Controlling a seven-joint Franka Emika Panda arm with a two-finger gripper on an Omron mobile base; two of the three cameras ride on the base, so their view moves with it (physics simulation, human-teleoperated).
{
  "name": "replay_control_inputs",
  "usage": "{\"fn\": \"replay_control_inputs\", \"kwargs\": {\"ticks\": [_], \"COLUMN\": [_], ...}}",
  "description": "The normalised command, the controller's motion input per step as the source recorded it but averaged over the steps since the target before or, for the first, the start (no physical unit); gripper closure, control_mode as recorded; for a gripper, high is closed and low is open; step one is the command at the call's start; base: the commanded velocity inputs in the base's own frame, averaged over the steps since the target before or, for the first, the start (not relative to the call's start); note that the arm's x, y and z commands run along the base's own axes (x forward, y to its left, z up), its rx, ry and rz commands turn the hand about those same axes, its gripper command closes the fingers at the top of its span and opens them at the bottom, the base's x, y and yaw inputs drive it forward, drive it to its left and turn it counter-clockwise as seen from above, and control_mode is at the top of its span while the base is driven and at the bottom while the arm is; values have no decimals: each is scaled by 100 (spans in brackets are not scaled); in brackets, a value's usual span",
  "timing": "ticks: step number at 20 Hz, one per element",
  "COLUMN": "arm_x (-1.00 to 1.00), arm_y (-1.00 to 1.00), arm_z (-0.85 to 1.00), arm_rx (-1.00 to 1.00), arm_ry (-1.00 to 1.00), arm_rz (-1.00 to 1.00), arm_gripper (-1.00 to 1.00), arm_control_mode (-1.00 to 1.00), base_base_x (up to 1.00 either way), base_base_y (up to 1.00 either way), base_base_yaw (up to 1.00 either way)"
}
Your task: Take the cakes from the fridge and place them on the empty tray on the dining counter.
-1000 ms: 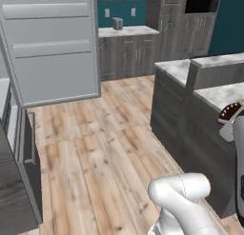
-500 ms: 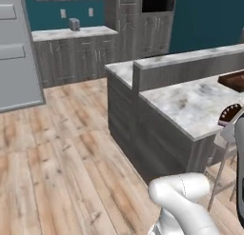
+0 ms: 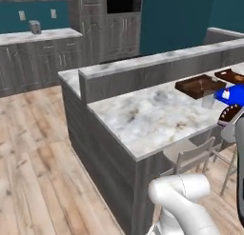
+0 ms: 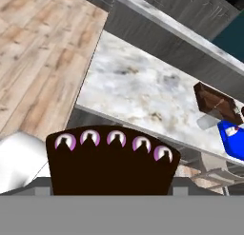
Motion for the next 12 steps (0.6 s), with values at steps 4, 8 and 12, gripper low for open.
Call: {"fn": "replay_control_inputs", "kwargs": {"ticks": [4,8,12], "arm_x": [0,0,0], "arm_y": [0,0,0], "arm_z": [0,0,0], "arm_rx": [0,0,0], "arm_ry": [0,0,0], "arm_rz": [0,0,0], "arm_gripper": [100,100,100], "arm_control_mode": [100,100,100], "base_base_x": [8,0,-3], "base_base_y": [-100,-100,-92], "base_base_yaw": [-3,32,56]}}
